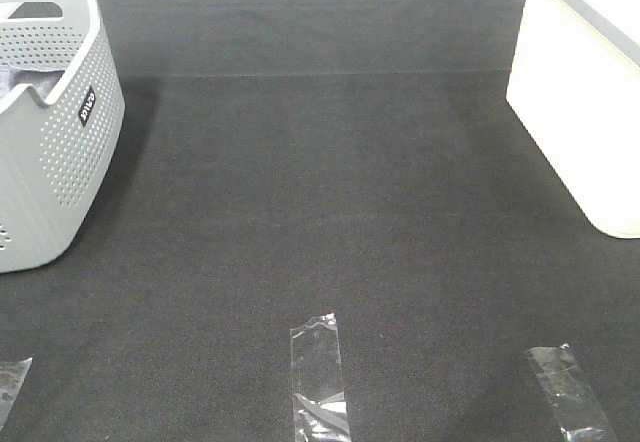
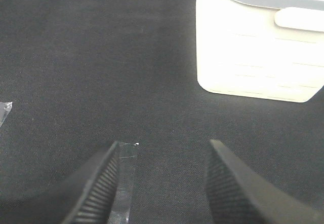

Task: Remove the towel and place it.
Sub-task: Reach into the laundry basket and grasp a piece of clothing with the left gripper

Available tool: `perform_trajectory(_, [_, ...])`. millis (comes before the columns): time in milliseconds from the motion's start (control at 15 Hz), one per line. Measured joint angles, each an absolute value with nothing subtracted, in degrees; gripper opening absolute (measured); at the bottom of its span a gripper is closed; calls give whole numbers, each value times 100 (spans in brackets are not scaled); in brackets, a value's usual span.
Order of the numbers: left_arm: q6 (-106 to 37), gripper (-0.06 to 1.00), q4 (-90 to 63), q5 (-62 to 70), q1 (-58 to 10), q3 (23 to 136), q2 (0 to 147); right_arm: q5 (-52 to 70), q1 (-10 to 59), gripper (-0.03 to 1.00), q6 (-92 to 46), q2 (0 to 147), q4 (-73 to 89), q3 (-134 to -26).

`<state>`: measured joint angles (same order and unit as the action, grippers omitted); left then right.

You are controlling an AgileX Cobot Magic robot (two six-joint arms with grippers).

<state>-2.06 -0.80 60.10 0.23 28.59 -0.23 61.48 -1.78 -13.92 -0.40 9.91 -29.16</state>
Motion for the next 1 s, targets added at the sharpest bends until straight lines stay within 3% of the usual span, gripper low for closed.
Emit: perform_trajectory(1000, [-206, 48, -80, 6010, 23, 2859, -23, 6148, -178, 50, -1392, -40, 991, -2916])
